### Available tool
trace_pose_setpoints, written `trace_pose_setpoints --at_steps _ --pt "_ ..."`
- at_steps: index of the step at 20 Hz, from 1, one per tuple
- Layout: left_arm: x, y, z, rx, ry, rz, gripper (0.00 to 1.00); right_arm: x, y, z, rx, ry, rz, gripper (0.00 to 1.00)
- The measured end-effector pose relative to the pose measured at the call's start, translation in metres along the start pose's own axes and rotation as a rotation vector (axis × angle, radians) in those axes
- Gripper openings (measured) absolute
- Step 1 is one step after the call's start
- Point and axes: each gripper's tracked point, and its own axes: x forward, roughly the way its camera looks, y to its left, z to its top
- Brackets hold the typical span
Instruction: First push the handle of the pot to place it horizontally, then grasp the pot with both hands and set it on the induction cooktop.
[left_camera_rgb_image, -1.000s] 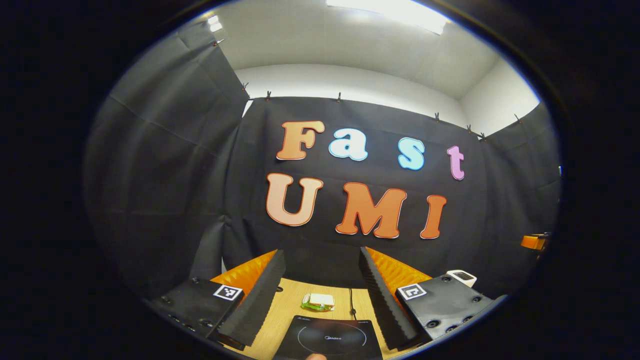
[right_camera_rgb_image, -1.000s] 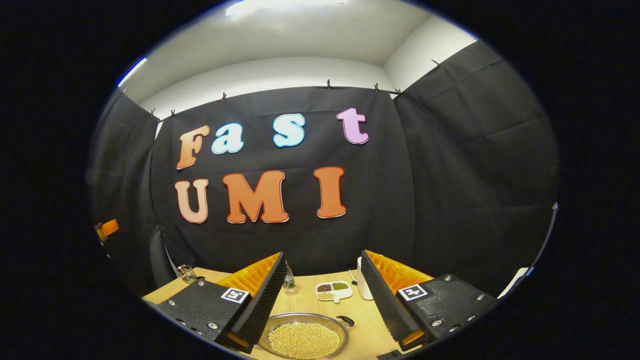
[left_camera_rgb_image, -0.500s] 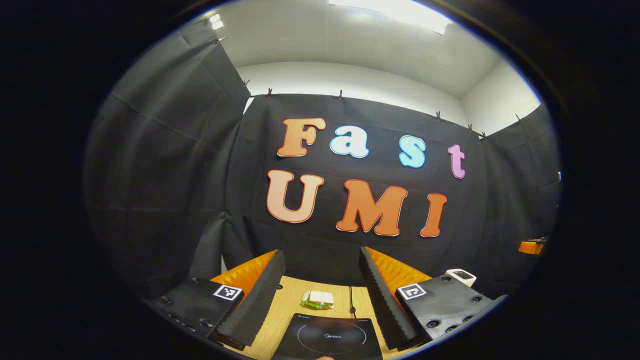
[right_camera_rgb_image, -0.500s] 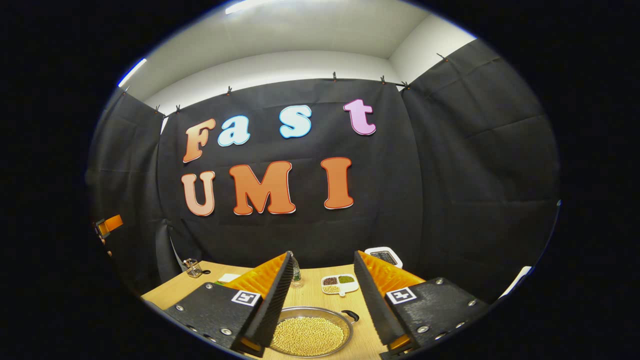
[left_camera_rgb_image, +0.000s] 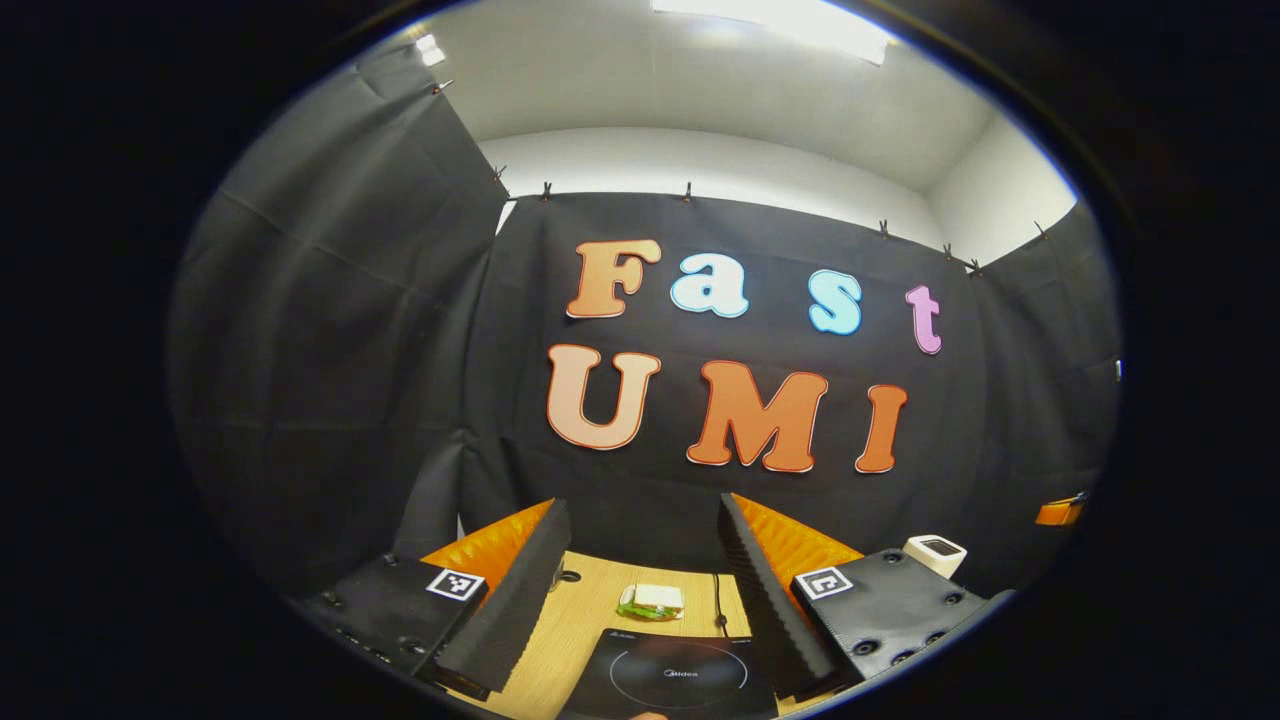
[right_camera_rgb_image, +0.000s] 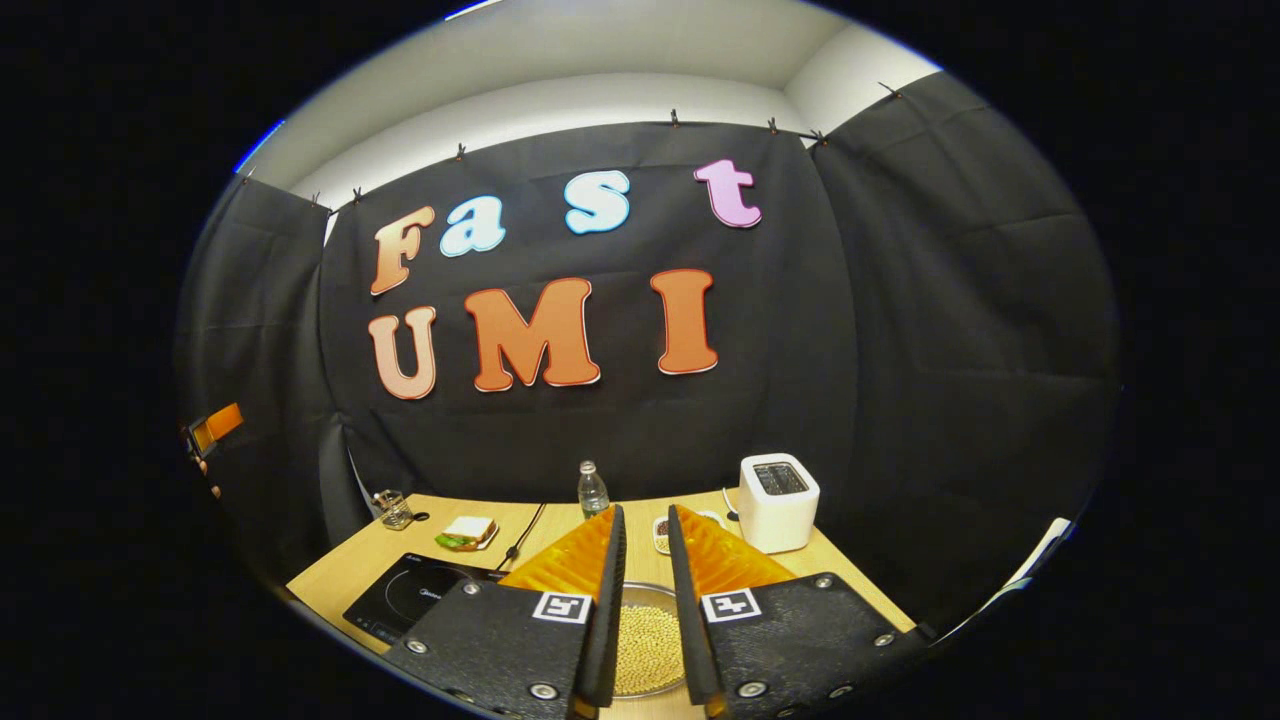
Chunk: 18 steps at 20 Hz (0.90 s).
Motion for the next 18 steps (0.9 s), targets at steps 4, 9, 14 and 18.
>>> trace_pose_setpoints --at_steps 4,9,14,18 --pt "-0.002 0.001 0.001 0.002 -0.009 0.001 0.97 0.006 0.008 -0.027 -0.044 0.069 0.027 0.10" --pt "-0.002 0.003 -0.009 0.006 0.012 0.004 0.97 0.010 0.018 -0.074 -0.035 0.189 0.064 0.00" --pt "0.003 0.007 -0.025 -0.003 0.051 0.007 0.98 0.013 0.029 -0.118 -0.038 0.297 0.096 0.00" --pt "0.008 0.011 -0.037 0.002 0.075 0.017 0.98 0.015 0.031 -0.150 -0.063 0.370 0.106 0.00"
